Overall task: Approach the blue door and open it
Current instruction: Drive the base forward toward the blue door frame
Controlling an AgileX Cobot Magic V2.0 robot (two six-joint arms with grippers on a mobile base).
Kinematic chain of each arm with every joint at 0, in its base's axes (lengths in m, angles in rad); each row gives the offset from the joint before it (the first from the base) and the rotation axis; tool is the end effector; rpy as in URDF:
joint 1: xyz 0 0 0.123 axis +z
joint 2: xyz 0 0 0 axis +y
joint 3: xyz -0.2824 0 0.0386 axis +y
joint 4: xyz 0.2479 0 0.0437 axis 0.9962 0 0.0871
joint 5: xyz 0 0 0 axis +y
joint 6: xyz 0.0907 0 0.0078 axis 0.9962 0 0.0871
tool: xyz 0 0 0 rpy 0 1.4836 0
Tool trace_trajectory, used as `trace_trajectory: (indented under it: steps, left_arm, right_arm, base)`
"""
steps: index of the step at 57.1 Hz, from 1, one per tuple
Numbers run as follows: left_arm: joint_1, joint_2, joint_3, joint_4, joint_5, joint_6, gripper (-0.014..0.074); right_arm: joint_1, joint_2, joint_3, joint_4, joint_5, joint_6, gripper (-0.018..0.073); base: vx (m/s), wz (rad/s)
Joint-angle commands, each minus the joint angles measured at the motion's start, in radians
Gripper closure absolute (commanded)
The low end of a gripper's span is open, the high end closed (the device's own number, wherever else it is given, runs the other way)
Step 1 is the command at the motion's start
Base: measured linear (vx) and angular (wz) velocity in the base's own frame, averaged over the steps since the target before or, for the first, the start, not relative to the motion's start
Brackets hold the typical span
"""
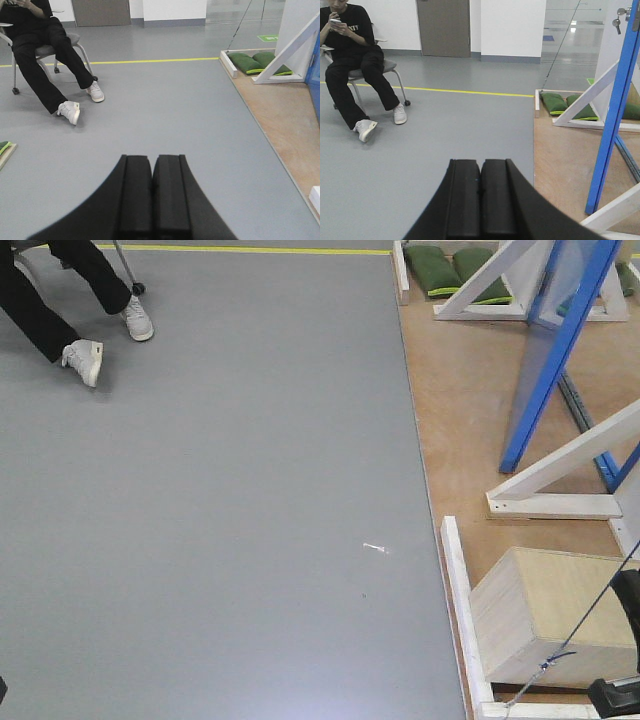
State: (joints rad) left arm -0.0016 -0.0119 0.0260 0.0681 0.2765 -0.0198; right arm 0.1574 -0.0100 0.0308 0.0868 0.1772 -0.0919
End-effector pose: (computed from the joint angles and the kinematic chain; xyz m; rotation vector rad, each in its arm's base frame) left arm 0.0548 0.0016 0.1800 0.0285 1.7736 0.0484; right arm 0.0555 0.0102 0.1872 -0.1492 1.6759 0.1264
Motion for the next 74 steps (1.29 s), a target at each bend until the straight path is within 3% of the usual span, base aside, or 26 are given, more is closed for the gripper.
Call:
trace_trajectory:
  steps: [1, 74]
  left_arm:
    - [-0.007, -0.012, -0.026, -0.002, -0.084, -0.007, 0.0524]
    - [-0.007, -0.012, -0.026, -0.002, -0.084, -0.007, 0.0524]
  right_arm:
    - [0.000, -0.014, 0.001, -0.004, -0.085, -0.004, 0.0547]
    - [0.000, -0.014, 0.001, -0.004, -0.085, -0.004, 0.0547]
  base:
    - [0.00, 0.00]
    - [0.03, -0.02]
